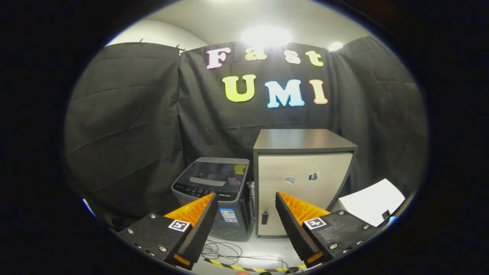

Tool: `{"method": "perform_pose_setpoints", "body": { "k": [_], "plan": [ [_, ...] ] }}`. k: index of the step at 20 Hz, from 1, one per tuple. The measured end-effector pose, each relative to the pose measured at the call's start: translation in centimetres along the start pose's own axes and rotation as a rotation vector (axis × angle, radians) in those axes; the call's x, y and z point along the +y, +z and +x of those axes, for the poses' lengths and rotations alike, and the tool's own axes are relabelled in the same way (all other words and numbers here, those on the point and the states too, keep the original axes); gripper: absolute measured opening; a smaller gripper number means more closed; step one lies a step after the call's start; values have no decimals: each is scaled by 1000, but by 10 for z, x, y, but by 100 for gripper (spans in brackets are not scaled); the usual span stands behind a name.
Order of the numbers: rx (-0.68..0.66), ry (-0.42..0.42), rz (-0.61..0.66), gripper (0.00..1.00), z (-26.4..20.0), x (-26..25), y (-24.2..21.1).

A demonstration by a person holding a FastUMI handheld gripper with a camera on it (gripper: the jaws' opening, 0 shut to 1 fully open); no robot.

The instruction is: Put the clothes into the washing machine and then close the washing machine lid.

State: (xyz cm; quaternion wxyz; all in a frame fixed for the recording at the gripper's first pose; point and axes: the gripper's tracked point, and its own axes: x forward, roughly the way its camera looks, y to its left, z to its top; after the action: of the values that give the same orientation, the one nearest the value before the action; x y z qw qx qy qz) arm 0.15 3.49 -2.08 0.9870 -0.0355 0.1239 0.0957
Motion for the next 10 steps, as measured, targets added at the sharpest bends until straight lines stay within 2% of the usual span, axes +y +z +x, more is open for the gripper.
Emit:
{"method": "perform_pose_setpoints", "body": {
  "k": [2,4,6,10],
  "plan": [
    [-42,13,-24,93,-17,6,8],
    [-57,-20,-68,93,-29,-4,13],
    [-73,-14,-93,95,-42,5,15],
    [-102,4,-68,95,-58,18,14]
  ]
}}
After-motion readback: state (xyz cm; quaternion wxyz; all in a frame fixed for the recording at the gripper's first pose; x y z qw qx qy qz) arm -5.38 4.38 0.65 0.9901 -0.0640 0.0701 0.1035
